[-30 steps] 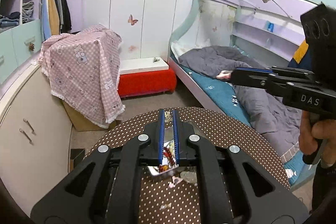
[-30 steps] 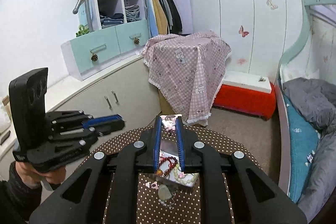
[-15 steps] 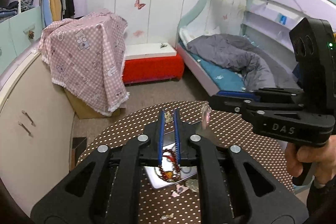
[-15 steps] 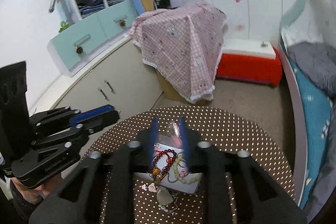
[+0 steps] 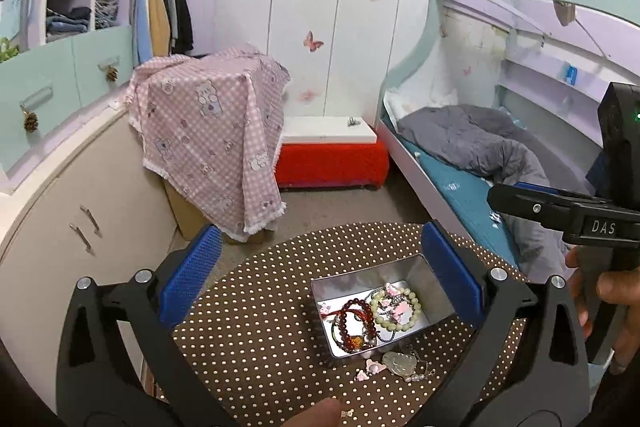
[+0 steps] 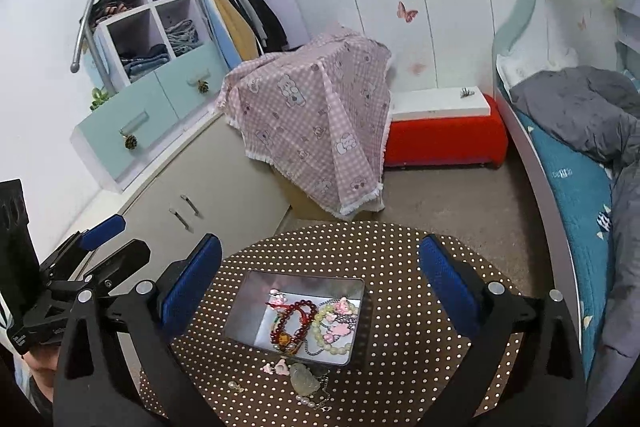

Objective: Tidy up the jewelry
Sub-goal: 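Move both tools back toward the remaining charms beside the box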

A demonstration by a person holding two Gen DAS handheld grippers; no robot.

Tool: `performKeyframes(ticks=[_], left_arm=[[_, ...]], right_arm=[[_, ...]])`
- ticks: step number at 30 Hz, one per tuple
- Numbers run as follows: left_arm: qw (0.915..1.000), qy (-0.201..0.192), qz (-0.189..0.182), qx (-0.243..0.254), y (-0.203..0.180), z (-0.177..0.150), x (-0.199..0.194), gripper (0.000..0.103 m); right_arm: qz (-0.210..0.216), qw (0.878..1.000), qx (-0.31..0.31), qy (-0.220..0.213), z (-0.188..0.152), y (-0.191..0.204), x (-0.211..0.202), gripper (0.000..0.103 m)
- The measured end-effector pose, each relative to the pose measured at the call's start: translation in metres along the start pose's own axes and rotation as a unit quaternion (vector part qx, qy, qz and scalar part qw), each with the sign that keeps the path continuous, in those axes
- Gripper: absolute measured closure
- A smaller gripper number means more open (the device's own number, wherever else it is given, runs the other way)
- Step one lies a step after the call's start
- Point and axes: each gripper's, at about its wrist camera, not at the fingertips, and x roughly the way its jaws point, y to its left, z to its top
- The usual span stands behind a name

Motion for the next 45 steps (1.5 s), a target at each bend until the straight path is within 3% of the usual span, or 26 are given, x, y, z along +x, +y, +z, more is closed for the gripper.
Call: performKeyframes(ticks=[19, 35, 38, 45], left_arm=[[0.9970, -0.073, 0.019, -0.016, -0.006, -0.002, -0.081, 0.005], [0.9967, -0.062, 0.038, -0.036, 0.003, -0.041, -0.105, 0.005], [0.9968, -0.056, 0.039, -0.042, 0.007, -0.050, -0.103, 0.005], [0.9978, -0.023, 0.052, -0.035, 0.005, -0.080, -0.090, 0.005]], right_arm=[[-0.009, 0.997, -0.042, -0.062, -0.009, 0.045, -0.070, 0.008], [-0.037, 0.989, -0.075, -0.122, -0.056, 0.055, -0.102, 0.008], [-0.036, 0.989, -0.081, -0.119, -0.064, 0.053, -0.100, 0.008], [-0.040, 0.996, -0.068, -0.048, -0.088, 0.042, -0.075, 0.008]])
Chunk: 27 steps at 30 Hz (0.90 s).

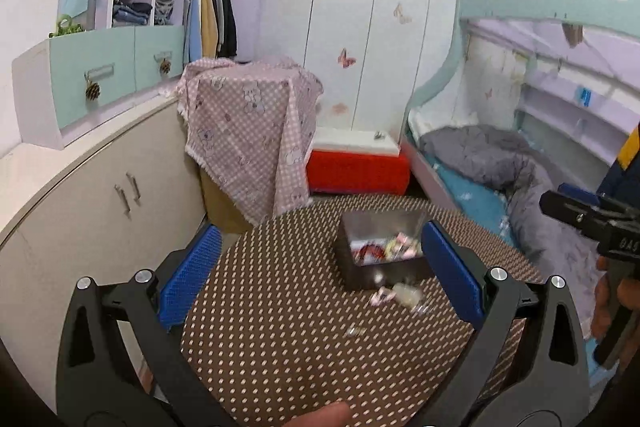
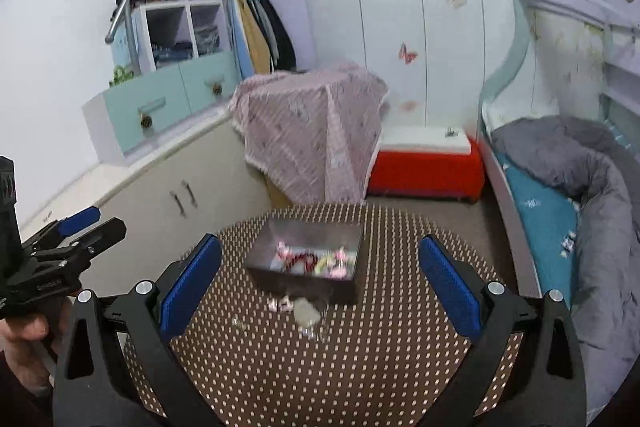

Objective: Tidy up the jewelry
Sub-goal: 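Move both tools back toward the remaining charms beside the box, then grasp the pearl charm with the left tool while the right tool grasps the pearl chain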

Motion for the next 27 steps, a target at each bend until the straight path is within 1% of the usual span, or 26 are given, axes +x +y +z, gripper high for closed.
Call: performKeyframes(ticks=[2, 6, 9, 11, 13, 16, 24, 27], left_arm=[[0.9999, 0.016, 0.001, 0.004, 0.001, -0.011, 0.006, 0.005], [0.9989, 0.046, -0.011, 0.007, -0.001, -0.029, 0.017, 0.005], [0.9973, 0.072, -0.008, 0.017, -0.005, -0.043, 0.030, 0.005], [0.9950, 0.098, 0.004, 0.022, -0.006, -0.053, 0.044, 0.005], [0.9929, 0.117, 0.005, 0.022, -0.008, -0.063, 0.054, 0.005], [0.9886, 0.149, -0.018, 0.012, -0.010, -0.078, 0.070, 0.005], [0.9817, 0.186, -0.030, 0.027, -0.021, -0.096, 0.100, 0.006], [0.9786, 0.200, -0.037, 0.030, -0.025, -0.098, 0.109, 0.012]], right_arm=[[0.000, 1.000, 0.011, 0.024, -0.011, -0.004, 0.011, 0.008], [-0.019, 0.998, 0.022, 0.062, -0.031, -0.009, 0.026, 0.008], [-0.021, 0.996, 0.020, 0.083, -0.045, -0.009, 0.034, 0.008], [-0.024, 0.995, 0.019, 0.098, -0.052, -0.009, 0.041, 0.008], [-0.019, 0.994, 0.023, 0.109, -0.059, -0.011, 0.046, 0.008], [-0.016, 0.992, 0.023, 0.120, -0.068, -0.010, 0.050, 0.008], [-0.006, 0.990, 0.024, 0.141, -0.080, -0.009, 0.062, 0.008], [-0.008, 0.988, 0.034, 0.151, -0.083, -0.014, 0.069, 0.008]])
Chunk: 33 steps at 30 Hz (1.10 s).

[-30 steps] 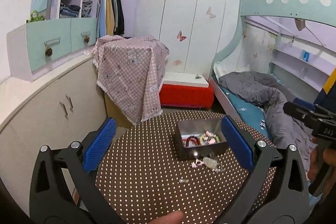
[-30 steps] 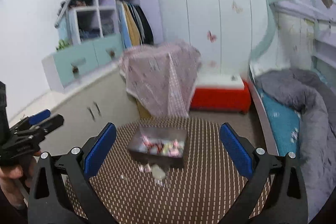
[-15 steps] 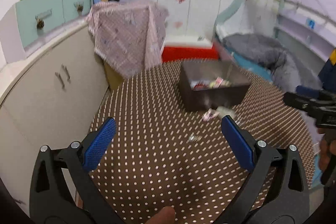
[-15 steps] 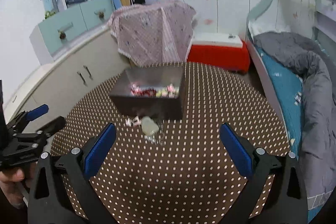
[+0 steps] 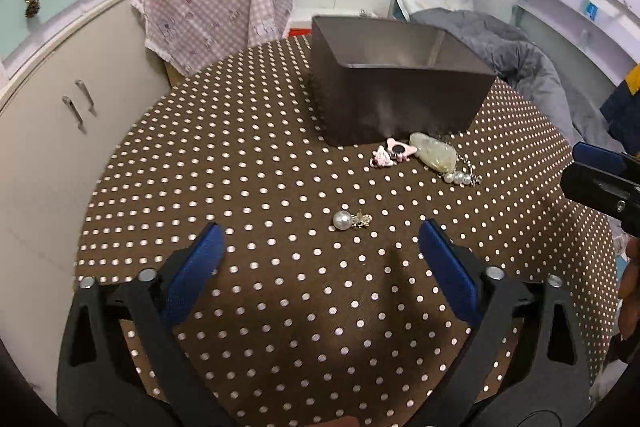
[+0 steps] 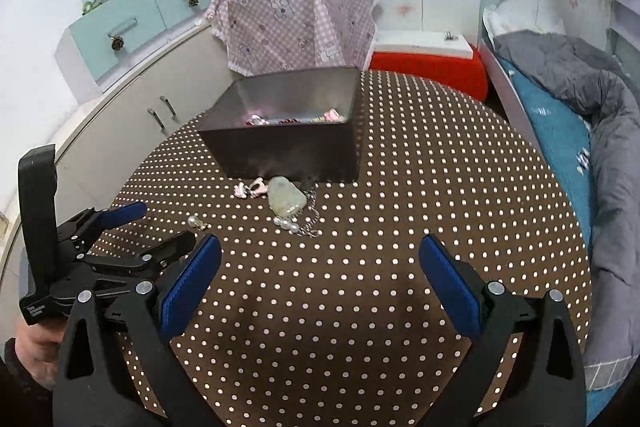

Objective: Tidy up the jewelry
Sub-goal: 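Grasp the pearl charm with the left tool while the right tool grasps the pearl chain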

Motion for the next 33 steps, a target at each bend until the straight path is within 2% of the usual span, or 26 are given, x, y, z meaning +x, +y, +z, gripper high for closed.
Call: performKeyframes(ticks=[2, 8, 10, 11, 12, 16, 25, 27, 28, 29, 30, 33], left_arm=[[1.0000, 0.005, -0.004, 0.002, -0.001, 0.000, 0.005, 0.018], [0.9996, 0.015, -0.019, 0.014, -0.007, 0.004, 0.013, 0.045], [0.9993, 0.015, -0.029, 0.017, -0.008, 0.006, 0.014, 0.071], [0.9991, 0.016, -0.034, 0.019, -0.008, 0.009, 0.016, 0.075], [0.9987, 0.017, -0.043, 0.023, -0.008, 0.009, 0.016, 0.085], [0.9973, 0.018, -0.063, 0.034, -0.011, 0.004, 0.013, 0.087], [0.9973, 0.012, -0.064, 0.033, -0.008, -0.003, 0.011, 0.087], [0.9974, 0.011, -0.061, 0.036, -0.009, -0.003, 0.012, 0.087], [0.9975, 0.012, -0.058, 0.038, -0.009, -0.003, 0.012, 0.087], [0.9976, 0.011, -0.056, 0.040, -0.010, -0.002, 0.012, 0.086], [0.9976, 0.012, -0.054, 0.041, -0.010, -0.002, 0.012, 0.086], [0.9977, 0.012, -0.050, 0.044, -0.014, -0.002, 0.012, 0.086]], right_arm=[[-0.002, 1.000, 0.005, 0.000, 0.000, -0.003, 0.001, 0.008], [-0.003, 1.000, 0.002, 0.004, -0.001, -0.008, 0.002, 0.008], [-0.003, 1.000, 0.003, 0.008, -0.002, -0.008, 0.005, 0.008], [-0.002, 1.000, 0.003, 0.009, -0.003, -0.008, 0.006, 0.008], [-0.001, 1.000, 0.002, 0.012, -0.003, -0.007, 0.008, 0.008], [-0.001, 1.000, -0.012, 0.020, -0.002, -0.001, 0.016, 0.008], [-0.010, 0.997, -0.058, 0.044, 0.006, 0.013, 0.058, 0.008], [-0.014, 0.996, -0.077, 0.047, 0.008, 0.018, 0.069, 0.011], [-0.015, 0.995, -0.086, 0.051, 0.009, 0.020, 0.074, 0.023], [-0.015, 0.994, -0.093, 0.056, 0.009, 0.023, 0.078, 0.040], [-0.024, 0.993, -0.107, 0.053, 0.007, 0.027, 0.081, 0.041], [-0.015, 0.990, -0.130, 0.043, 0.003, 0.034, 0.078, 0.063]])
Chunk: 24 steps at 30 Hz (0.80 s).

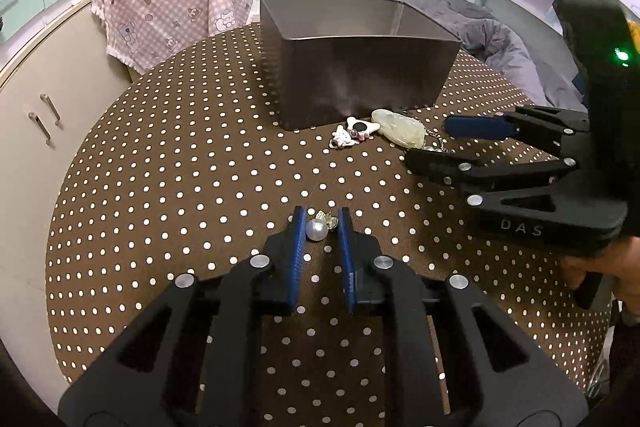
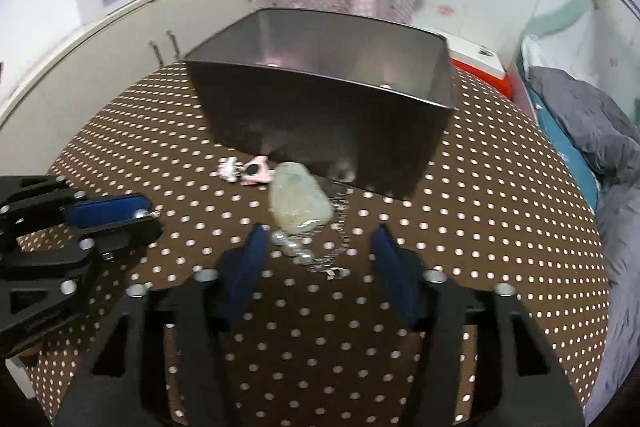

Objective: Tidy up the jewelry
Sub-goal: 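Grasp the pearl charm with the left tool while the right tool grasps the pearl chain, then carry both pearl items over the grey metal box and open both tools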

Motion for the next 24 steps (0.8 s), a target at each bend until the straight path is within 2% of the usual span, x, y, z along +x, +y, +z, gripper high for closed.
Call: performKeyframes(ticks=[2, 3, 6, 12, 20, 24], left_arm=[[1.0000, 0.000, -0.001, 0.001, 0.001, 0.000, 0.000, 0.086], [1.0000, 0.000, -0.002, 0.002, 0.001, 0.000, 0.000, 0.086], [1.0000, -0.001, -0.004, 0.004, -0.002, -0.001, -0.001, 0.091], [0.9999, -0.008, -0.013, -0.002, -0.003, -0.004, -0.007, 0.091], [0.9998, -0.014, -0.011, -0.006, -0.004, -0.010, -0.017, 0.091], [0.9996, -0.026, -0.010, -0.010, 0.000, -0.004, -0.028, 0.091]], right_arm=[[0.001, 1.000, 0.000, -0.001, -0.003, -0.002, -0.003, 0.089], [0.001, 1.000, 0.003, 0.000, -0.004, -0.004, -0.005, 0.094], [0.008, 1.000, 0.018, 0.000, -0.010, -0.012, -0.014, 0.095], [0.027, 0.999, 0.039, -0.021, -0.011, -0.023, -0.045, 0.095], [0.038, 0.998, 0.053, -0.027, -0.015, -0.027, -0.055, 0.095], [0.047, 0.996, 0.055, -0.045, -0.008, -0.027, -0.072, 0.095]])
